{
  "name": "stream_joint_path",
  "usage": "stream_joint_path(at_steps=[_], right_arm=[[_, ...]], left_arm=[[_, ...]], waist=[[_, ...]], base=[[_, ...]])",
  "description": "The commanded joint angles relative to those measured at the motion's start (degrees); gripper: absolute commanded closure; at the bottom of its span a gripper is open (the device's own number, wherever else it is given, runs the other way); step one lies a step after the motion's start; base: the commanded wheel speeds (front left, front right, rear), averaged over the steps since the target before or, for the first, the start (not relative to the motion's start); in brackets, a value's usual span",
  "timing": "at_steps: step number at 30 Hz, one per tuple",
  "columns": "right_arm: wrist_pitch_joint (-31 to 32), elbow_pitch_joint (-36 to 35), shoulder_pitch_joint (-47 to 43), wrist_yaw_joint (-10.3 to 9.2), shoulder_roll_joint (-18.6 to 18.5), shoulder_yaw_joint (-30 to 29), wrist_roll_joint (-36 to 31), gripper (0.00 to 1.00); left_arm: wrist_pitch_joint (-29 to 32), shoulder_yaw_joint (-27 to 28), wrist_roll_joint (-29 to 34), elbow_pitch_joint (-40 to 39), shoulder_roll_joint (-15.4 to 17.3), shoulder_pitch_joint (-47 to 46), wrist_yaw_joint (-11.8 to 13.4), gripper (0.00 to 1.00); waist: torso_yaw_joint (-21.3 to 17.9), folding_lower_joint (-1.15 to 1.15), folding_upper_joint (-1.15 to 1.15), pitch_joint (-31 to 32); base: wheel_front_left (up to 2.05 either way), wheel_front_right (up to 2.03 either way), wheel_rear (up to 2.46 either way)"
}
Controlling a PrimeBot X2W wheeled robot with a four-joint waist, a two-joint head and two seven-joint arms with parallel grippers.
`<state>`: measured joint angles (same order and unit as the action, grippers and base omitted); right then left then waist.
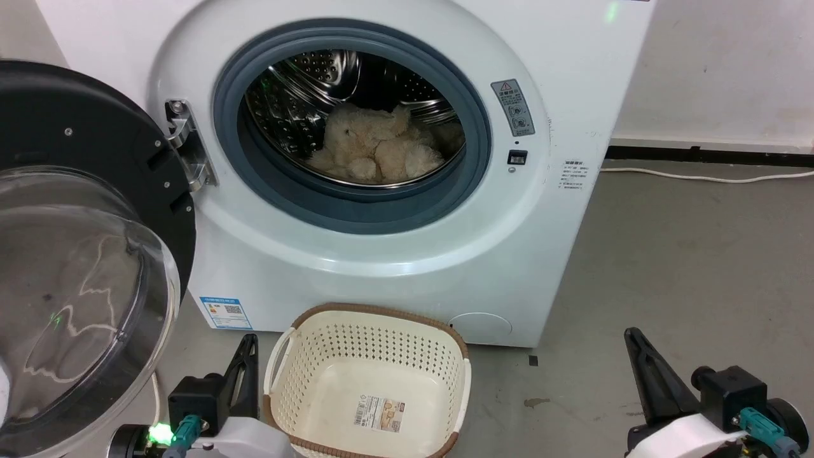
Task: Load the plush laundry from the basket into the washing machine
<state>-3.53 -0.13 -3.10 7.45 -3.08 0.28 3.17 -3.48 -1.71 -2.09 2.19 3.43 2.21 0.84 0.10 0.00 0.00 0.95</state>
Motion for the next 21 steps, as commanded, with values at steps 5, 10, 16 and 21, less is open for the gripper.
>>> stream_joint_path(at_steps=[5, 10, 16, 21], right_arm=[[0.8, 0.1, 1.3, 0.03, 0.2, -0.1, -1.0, 1.0], [1.4, 0.1, 1.6, 0.03, 0.2, -0.2, -1.5, 1.0], [2.1, 0.1, 2.1, 0.03, 0.2, -0.2, -2.0, 1.0], [2.7, 0.1, 2.5, 0.03, 0.2, -0.2, -2.5, 1.0]], left_arm=[[0.8, 0.5, 0.8, -0.7, -0.2, -1.2, -0.3, 1.0], [1.3, 0.7, 1.1, -1.0, -0.3, -1.4, -0.4, 1.0], [2.0, 1.0, 1.4, -1.4, -0.4, -1.7, -0.6, 1.0], [2.6, 1.3, 1.7, -1.7, -0.4, -1.9, -0.7, 1.0]], waist=[[0.0, 0.0, 0.0, -0.2], [0.0, 0.0, 0.0, -0.3], [-0.1, 0.0, 0.0, -0.5], [-0.1, 0.0, 0.0, -0.7]], base=[[0.0, 0.0, 0.0], [0.0, 0.0, 0.0], [0.0, 0.0, 0.0], [0.0, 0.0, 0.0]])
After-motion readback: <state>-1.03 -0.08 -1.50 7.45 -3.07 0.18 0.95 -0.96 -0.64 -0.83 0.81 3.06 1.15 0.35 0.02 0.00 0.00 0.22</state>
